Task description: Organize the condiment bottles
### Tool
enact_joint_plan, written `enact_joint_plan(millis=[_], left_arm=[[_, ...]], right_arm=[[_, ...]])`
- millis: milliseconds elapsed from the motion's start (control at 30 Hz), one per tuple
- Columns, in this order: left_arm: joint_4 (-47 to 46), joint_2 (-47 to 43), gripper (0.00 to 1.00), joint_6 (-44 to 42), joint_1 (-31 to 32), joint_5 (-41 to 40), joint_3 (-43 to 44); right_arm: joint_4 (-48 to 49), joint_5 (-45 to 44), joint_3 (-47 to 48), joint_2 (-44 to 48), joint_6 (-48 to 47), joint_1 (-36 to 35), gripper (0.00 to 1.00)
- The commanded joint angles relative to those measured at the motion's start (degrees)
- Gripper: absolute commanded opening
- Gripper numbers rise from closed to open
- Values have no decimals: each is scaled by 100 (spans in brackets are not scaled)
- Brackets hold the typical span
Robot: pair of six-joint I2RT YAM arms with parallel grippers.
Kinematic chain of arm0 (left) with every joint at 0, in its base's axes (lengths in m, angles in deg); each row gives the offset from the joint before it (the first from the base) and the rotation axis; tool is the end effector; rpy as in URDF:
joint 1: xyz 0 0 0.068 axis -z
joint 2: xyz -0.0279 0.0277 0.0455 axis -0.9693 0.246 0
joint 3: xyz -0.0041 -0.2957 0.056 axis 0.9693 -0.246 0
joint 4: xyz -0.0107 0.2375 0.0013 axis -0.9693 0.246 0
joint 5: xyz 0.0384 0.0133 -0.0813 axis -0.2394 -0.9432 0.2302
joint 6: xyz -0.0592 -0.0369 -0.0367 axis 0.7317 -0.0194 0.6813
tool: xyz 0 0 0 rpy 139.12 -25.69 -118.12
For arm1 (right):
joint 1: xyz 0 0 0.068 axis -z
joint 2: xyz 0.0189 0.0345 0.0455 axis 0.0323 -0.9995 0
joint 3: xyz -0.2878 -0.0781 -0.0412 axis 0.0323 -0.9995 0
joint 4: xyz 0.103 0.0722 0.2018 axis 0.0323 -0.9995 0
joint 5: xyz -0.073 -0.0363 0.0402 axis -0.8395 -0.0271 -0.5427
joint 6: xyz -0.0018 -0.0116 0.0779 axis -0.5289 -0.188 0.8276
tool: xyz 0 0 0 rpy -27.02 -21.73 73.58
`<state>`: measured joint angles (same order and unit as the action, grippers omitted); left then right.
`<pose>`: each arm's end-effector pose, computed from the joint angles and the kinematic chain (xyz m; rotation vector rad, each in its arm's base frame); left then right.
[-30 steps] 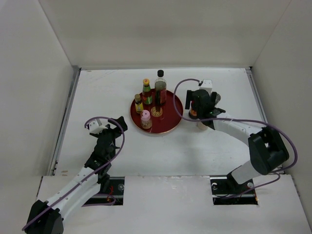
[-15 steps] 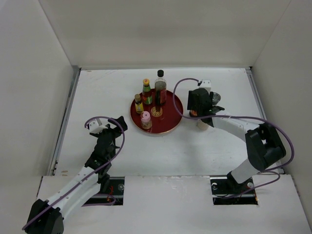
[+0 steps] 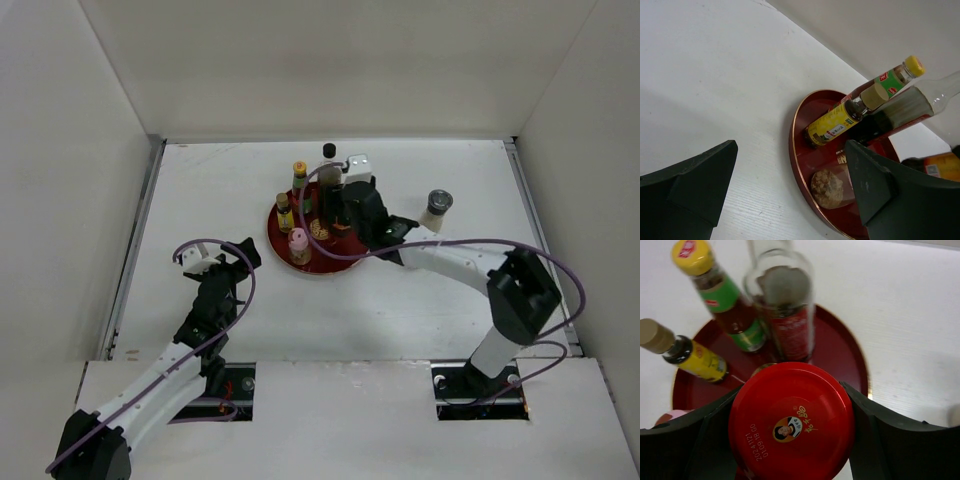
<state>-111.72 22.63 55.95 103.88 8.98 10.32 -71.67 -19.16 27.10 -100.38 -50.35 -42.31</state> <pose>0.1306 -0.0242 0.2198 -0.6157 1.5176 -0.3635 0.2945 0.2403 0.3135 -0.1867 1.9008 0.1813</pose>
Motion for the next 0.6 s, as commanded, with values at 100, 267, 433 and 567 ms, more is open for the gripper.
enact_joint_plan(millis=[100,267,433,567], left_arm=[[-238,-60,89,43,-4,19,-39],[-229,-7,89,43,5,81,5],[-238,71,89,43,-57,107,4],[-238,1,89,43,-39,63,-31]], right_arm=[[1117,34,1081,-938,-176,-211,56],[1258,-1,1337,-1458,-176,-246,57],[1477,-229,1293,-1660,-150,-273,64],[1381,-291,1170,-1591,-89,-316,87]])
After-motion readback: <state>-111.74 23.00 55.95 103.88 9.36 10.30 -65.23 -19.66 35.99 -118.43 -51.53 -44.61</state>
